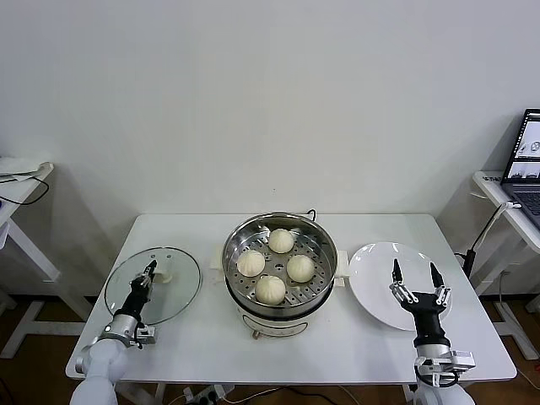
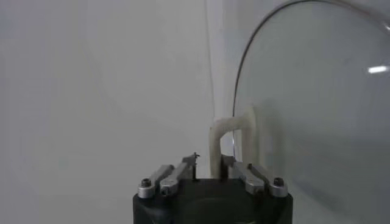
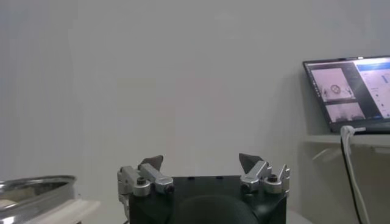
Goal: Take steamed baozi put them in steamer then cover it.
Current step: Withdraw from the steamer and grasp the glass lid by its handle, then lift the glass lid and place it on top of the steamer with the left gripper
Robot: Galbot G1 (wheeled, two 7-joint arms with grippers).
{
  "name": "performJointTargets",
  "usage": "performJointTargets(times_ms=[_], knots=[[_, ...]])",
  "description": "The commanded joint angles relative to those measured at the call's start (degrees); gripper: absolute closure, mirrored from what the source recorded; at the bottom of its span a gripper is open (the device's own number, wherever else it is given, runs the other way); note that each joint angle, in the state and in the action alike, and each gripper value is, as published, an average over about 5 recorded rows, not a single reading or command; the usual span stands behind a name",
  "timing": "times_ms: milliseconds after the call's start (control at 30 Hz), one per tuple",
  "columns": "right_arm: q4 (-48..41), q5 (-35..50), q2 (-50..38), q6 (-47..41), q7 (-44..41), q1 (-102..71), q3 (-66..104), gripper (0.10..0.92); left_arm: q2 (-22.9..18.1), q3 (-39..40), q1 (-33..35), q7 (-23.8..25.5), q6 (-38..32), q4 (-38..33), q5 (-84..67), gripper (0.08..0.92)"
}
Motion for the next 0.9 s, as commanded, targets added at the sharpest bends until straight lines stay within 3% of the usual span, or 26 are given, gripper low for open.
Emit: performJointTargets(times_ms=[33,267,567,700,900], knots=[[-0.1,0.1,0.0,0.0,0.1,0.3,-0.2,0.203,0.4,-0.7,3.0,0.9,1.3,-10.3,-1.2,0.812],[0.3,0.2,-0.3,-0.2,0.2,0.3,-0.2,0.203,3.5,-2.2,8.7,6.1,7.2,-25.8,-8.3,0.812],[0.3,0.8,-0.9,-0.2,0.1,0.8,-0.1,0.203,10.2,3.0,13.2,18.1,25.5,-47.4,-18.7,0.812],[0.2,0.9,-0.8,-0.2,0.0,0.9,-0.2,0.203,12.3,8.8,11.3,21.9,33.2,-52.1,-18.5,0.812],[0.0,0.8,-0.4,0.0,0.0,0.8,0.1,0.203,15.3,19.5,8.2,26.5,40.4,-53.8,-17.5,0.812]])
